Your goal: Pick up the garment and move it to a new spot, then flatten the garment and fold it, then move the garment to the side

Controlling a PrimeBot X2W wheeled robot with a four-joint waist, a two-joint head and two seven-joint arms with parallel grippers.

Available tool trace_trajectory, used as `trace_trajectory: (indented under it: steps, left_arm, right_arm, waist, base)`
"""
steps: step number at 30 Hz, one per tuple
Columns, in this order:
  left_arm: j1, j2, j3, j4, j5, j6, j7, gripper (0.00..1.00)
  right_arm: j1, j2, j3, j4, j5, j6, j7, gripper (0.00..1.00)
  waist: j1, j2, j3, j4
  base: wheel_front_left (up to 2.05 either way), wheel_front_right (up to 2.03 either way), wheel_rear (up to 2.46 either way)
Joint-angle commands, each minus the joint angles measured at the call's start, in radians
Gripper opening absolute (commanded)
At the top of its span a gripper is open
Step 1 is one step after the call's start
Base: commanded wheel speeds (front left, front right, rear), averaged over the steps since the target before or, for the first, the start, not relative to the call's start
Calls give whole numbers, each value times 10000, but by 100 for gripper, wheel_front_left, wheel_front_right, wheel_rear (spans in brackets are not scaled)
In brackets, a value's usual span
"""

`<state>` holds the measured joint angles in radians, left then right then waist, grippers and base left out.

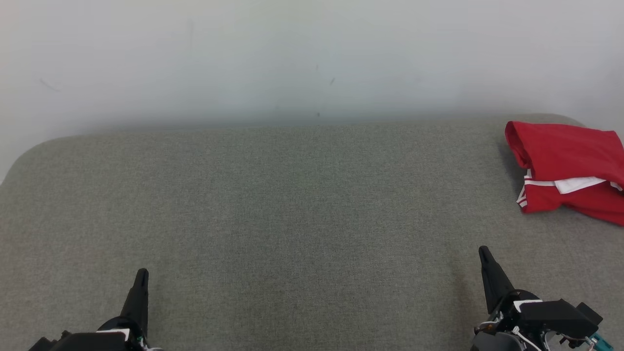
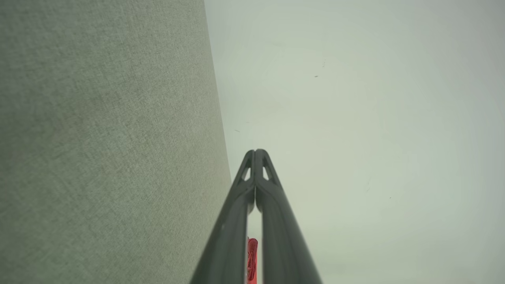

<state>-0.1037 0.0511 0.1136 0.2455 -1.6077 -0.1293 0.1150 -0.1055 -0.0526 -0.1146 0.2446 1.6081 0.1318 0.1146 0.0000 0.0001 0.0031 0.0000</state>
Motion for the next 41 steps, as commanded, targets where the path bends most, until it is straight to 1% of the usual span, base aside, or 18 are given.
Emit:
trace_trajectory:
  steps: [1, 41]
  left_arm:
    - [-121, -19, 25, 14, -76, -32, 24, 0]
    - [-111, -17, 23, 9, -77, -22, 15, 0]
  right_arm:
    - [-74, 48, -17, 6, 48, -21, 40, 0]
    - [-64, 44, -6, 4, 52, -21, 31, 0]
  waist:
    - [0, -1, 0, 0]
    - [0, -1, 0, 0]
  base:
    - [0, 0, 0]
    - [0, 0, 0]
